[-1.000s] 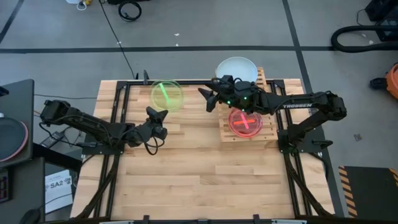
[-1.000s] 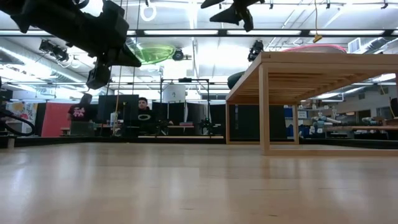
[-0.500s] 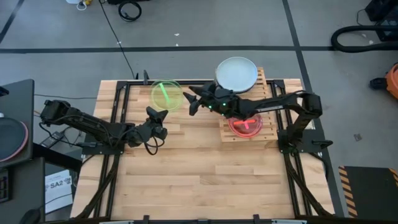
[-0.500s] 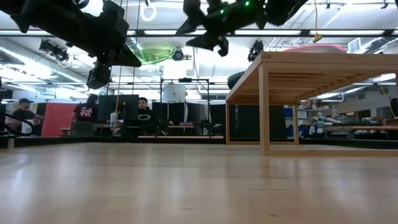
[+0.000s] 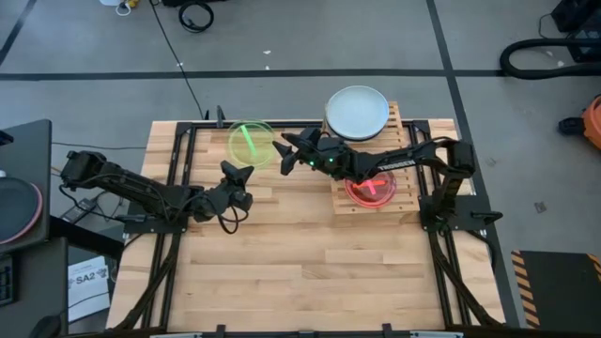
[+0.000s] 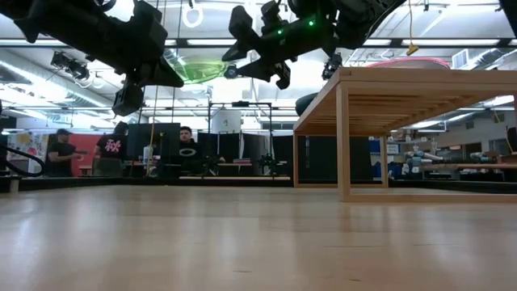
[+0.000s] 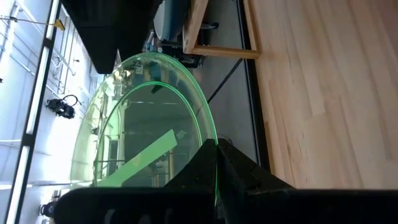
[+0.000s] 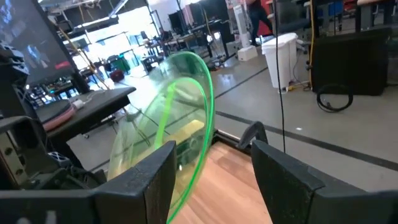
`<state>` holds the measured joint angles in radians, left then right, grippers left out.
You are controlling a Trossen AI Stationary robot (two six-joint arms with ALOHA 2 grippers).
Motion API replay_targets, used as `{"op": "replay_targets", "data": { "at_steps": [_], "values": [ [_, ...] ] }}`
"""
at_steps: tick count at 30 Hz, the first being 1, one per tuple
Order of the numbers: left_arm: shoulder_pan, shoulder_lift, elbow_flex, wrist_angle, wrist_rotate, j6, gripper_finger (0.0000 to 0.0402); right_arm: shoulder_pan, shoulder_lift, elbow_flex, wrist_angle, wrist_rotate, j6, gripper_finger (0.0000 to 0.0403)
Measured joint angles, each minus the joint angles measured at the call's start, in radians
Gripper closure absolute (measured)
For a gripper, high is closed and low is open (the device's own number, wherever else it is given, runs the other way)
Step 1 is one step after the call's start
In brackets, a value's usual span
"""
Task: Place and stack plates onto a shelf
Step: Stack the light green plate on top of the light pink plate on the shelf
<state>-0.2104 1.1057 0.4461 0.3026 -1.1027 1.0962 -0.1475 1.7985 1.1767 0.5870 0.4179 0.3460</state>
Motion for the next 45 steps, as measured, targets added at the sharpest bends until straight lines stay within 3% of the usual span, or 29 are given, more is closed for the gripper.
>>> {"op": "replay_targets", "data": {
  "at_steps": [16,28,45],
  "values": [
    [0.0,0.0,0.0,0.032,0.0,0.242,0.0393,0.0,0.0,0.0,0.002,0.0,0.002,0.0242],
    [0.0,0.0,0.0,0.038,-0.003,0.38,0.0392,0.0,0.0,0.0,0.002,0.0,0.002,0.0305],
    [0.0,0.0,0.0,0.036,-0.004,0.415,0.039,0.0,-0.001,0.0,0.004,-0.002,0.005,0.0392]
  ]
}}
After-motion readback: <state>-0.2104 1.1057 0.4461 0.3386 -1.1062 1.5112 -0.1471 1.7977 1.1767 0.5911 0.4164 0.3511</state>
